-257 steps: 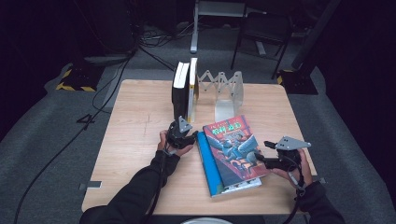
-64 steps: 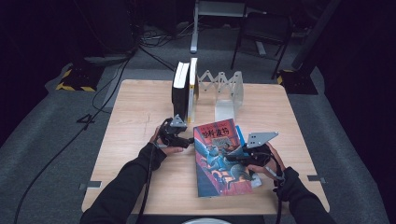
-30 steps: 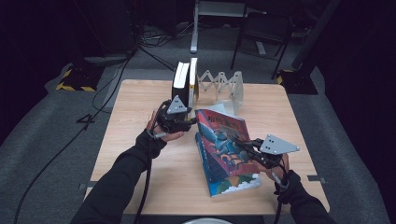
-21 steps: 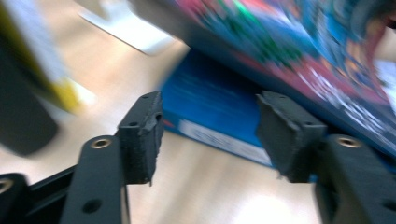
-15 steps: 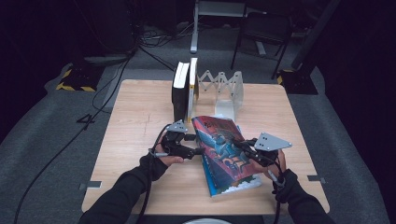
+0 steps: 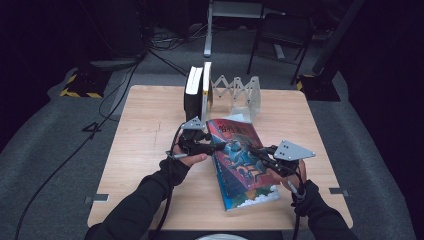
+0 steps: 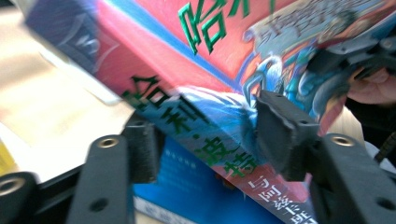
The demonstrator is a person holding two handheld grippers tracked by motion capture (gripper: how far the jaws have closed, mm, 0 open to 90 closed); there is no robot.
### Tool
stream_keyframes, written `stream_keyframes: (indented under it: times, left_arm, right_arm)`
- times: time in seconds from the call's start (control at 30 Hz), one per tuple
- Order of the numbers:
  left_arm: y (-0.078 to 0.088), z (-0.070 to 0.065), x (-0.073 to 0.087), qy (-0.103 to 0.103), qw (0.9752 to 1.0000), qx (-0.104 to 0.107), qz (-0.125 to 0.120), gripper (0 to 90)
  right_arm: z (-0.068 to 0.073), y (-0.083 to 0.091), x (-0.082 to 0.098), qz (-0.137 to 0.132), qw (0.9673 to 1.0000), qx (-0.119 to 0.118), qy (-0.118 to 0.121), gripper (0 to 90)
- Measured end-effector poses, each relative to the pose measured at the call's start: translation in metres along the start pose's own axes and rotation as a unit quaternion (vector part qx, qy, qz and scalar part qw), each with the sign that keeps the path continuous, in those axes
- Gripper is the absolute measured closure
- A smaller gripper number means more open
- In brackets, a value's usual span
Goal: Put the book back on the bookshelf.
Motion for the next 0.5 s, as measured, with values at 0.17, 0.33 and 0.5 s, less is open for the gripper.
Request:
stream_keyframes:
  times: [0.17, 0.33, 0.5]
  left_arm:
    - [0.008, -0.014, -0.021, -0.060, 0.9977, -0.026, -0.017, 56.8]
    - [0.013, -0.024, -0.036, -0.102, 0.9935, -0.041, -0.029, 61.9]
    - [0.013, -0.038, -0.043, -0.155, 0.9860, -0.059, -0.019, 64.0]
  right_arm:
    - [-0.008, 0.001, -0.004, -0.005, 0.9999, 0.008, -0.012, 80.7]
    - [-0.014, 0.002, -0.009, -0.018, 0.9995, 0.022, -0.014, 79.7]
    - [-0.022, 0.004, -0.015, -0.033, 0.9987, 0.031, -0.023, 79.1]
Point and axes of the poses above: each handheld gripper's, and its own axes: y roughly backward along the jaws, x roughly out of its underside, z roughly to its left, the point moved 6 cm from there along -y, roughly forward along the jaws, and after that the axes turned 7 degrees about x, right-handed, at the moved point
